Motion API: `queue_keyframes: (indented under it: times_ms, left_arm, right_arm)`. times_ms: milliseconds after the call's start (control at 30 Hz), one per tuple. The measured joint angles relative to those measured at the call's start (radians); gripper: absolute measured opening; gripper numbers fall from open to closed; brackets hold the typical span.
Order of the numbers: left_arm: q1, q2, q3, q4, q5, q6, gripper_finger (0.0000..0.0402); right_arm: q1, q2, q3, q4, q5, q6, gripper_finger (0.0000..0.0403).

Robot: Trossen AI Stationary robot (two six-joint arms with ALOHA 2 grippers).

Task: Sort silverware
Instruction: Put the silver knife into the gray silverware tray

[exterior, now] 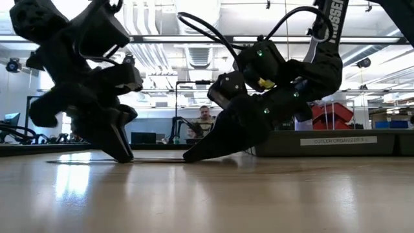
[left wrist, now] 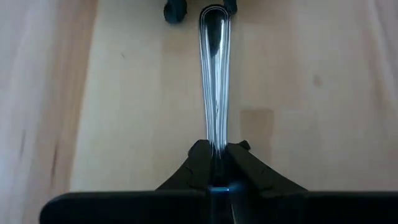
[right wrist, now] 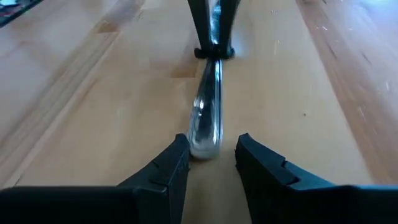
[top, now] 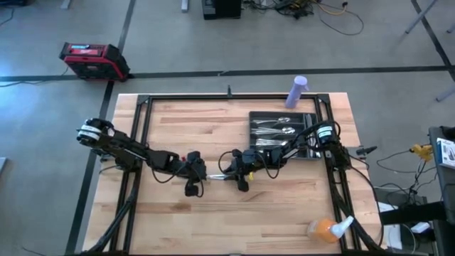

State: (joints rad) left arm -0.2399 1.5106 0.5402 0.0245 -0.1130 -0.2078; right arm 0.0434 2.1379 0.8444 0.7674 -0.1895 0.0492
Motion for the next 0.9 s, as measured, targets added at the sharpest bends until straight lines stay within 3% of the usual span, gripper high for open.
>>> queue_keyframes:
  times_ms: [267,533,900]
  left_arm:
    - [-0.049,-0.193,0.075,-0.410,-0.196,-0.206,0.0024]
    - [-0.155,-0.311,0.056,-0.520,-0.207,-0.401,0.0001]
    - [-0.390,-0.265,0.047,-0.627,-0.150,-0.801,0.0001]
  right_arm:
    - [0.057,0.032,0.001,0.022,0.159,0.006,0.0093]
    - [0.062,0.035,0.000,0.035,0.186,-0.006,0.0099]
    - [0.061,0.037,-0.002,0.051,0.189,-0.027,0.0086]
